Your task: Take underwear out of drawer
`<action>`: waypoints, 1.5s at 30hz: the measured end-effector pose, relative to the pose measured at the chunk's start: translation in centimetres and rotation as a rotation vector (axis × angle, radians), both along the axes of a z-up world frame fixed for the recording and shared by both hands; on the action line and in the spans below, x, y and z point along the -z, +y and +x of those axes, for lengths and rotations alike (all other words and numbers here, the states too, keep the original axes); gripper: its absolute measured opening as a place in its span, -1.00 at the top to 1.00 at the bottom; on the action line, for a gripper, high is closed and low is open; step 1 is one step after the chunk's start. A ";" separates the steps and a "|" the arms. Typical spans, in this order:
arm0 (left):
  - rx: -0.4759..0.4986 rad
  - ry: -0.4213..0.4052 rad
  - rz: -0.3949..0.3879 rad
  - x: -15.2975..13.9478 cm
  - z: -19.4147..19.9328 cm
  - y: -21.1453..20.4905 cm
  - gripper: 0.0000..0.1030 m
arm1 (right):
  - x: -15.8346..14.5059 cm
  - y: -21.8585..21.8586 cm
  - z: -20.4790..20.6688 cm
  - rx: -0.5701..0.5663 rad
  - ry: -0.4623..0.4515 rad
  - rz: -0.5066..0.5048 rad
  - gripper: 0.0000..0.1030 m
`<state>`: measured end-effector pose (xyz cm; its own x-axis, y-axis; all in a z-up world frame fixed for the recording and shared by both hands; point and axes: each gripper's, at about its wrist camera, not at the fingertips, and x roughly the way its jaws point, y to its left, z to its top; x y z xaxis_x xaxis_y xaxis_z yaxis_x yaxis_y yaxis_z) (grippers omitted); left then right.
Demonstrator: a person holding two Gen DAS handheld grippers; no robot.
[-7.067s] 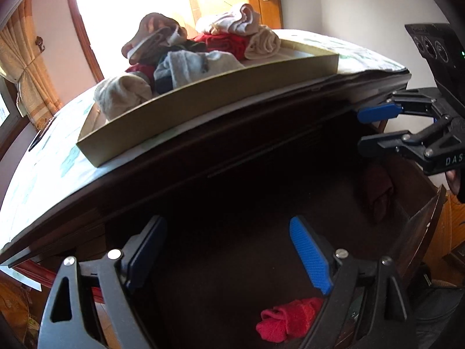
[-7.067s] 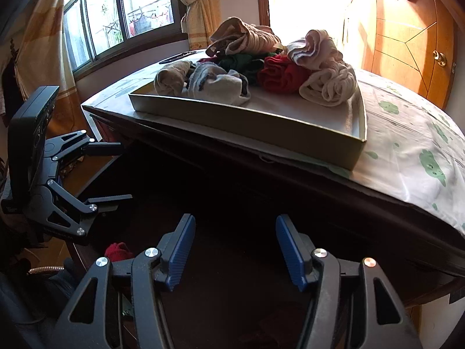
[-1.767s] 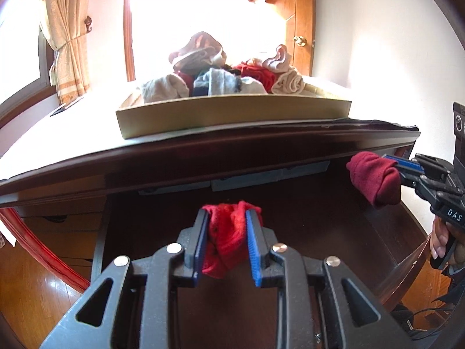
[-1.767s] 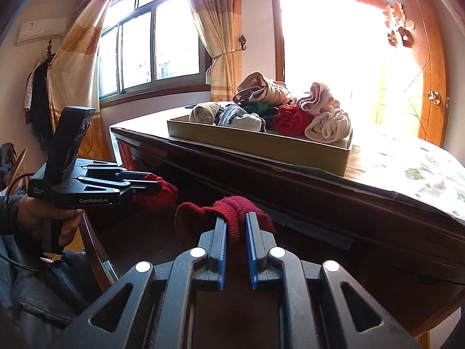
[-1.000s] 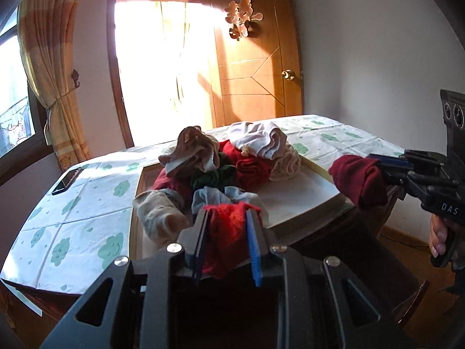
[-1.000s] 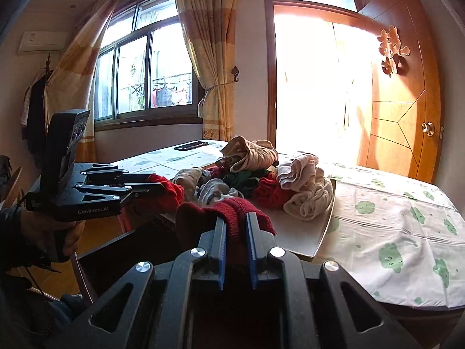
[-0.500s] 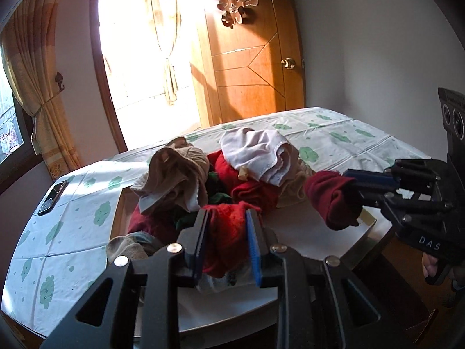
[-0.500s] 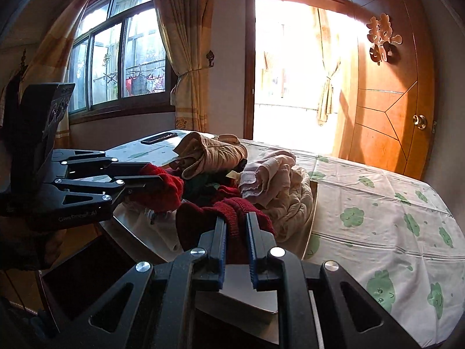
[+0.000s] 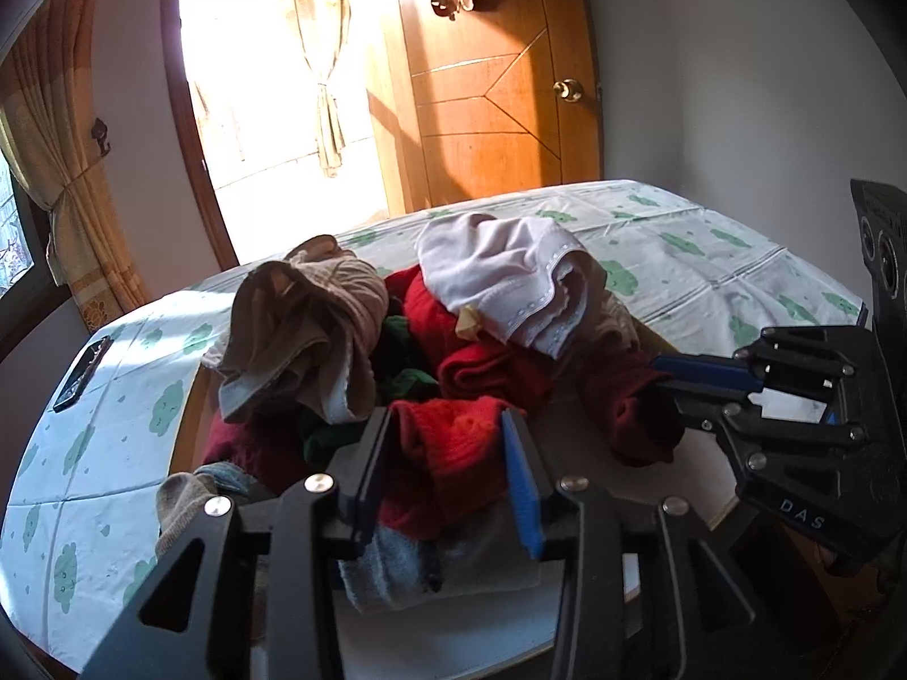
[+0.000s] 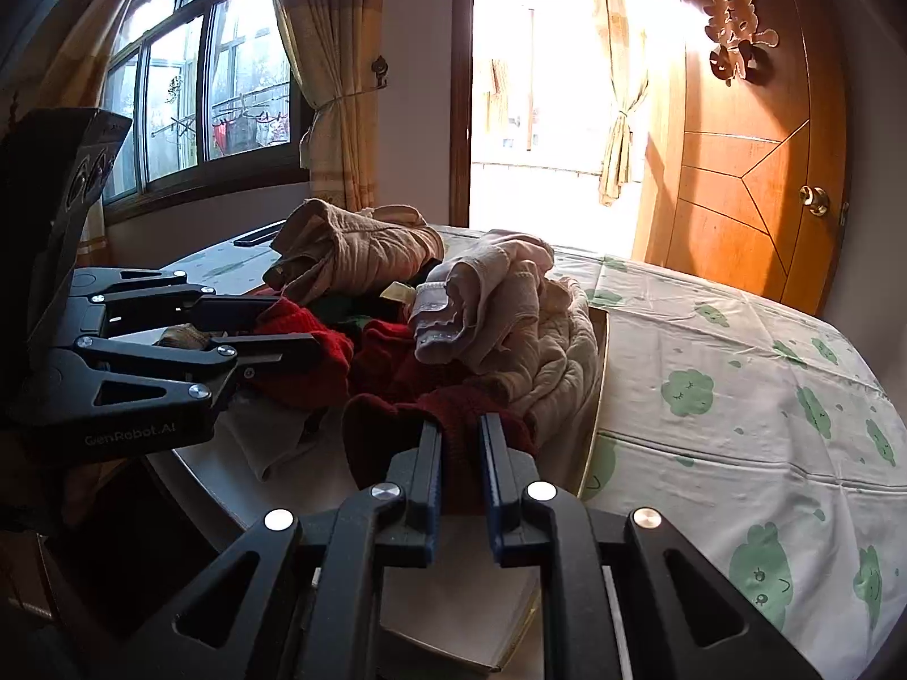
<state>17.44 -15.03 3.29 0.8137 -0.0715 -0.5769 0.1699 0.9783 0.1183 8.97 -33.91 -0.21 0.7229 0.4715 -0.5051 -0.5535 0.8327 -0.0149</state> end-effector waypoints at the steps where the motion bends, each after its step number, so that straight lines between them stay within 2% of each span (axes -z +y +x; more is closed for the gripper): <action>1: 0.000 0.002 0.003 0.0 0.0 -0.1 0.09 | 0.2 0.0 0.1 0.008 0.004 -0.009 0.72; 5: 0.004 0.000 0.019 0.1 -0.2 -0.4 -0.06 | 0.5 0.0 -0.2 0.009 0.004 -0.010 0.63; 7: 0.001 0.000 0.014 0.0 -0.4 -0.3 -0.23 | 0.4 0.1 -0.3 0.009 0.009 -0.016 0.46; 9: 0.000 -0.005 0.007 -0.2 -0.7 -0.1 -0.33 | 0.3 0.2 -0.5 0.018 0.005 -0.022 0.04; 11: -0.001 -0.011 0.002 -0.5 -1.1 0.0 -0.39 | 0.1 -0.1 -0.9 0.022 -0.006 0.000 -0.13; 16: 0.002 -0.030 -0.029 -1.3 -2.7 0.9 -0.51 | -0.7 -0.9 -2.3 0.039 -0.023 0.042 -0.16; 20: 0.006 -0.045 -0.059 -1.8 -4.5 1.6 -0.55 | -1.1 -1.5 -3.8 0.044 -0.030 0.070 -0.27; 25: -0.001 -0.062 -0.079 -2.1 -6.7 2.2 -0.64 | -1.5 -1.7 -5.7 0.042 -0.034 0.102 -0.28; 31: -0.027 -0.128 -0.101 -2.7 -10.1 3.3 -0.77 | -2.8 -2.2 -8.7 0.046 -0.072 0.172 -0.31; 34: -0.045 -0.158 -0.106 -2.9 -11.5 3.9 -0.83 | -3.4 -2.3 -10.2 0.048 -0.101 0.197 -0.44; 39: -0.072 -0.188 -0.106 -3.1 -13.1 4.6 -0.91 | -4.2 -1.8 -11.6 0.042 -0.124 0.198 -0.45; 45: -0.083 -0.193 -0.120 -3.1 -13.8 5.2 -0.92 | -4.5 -0.9 -12.7 0.026 -0.149 0.186 -0.46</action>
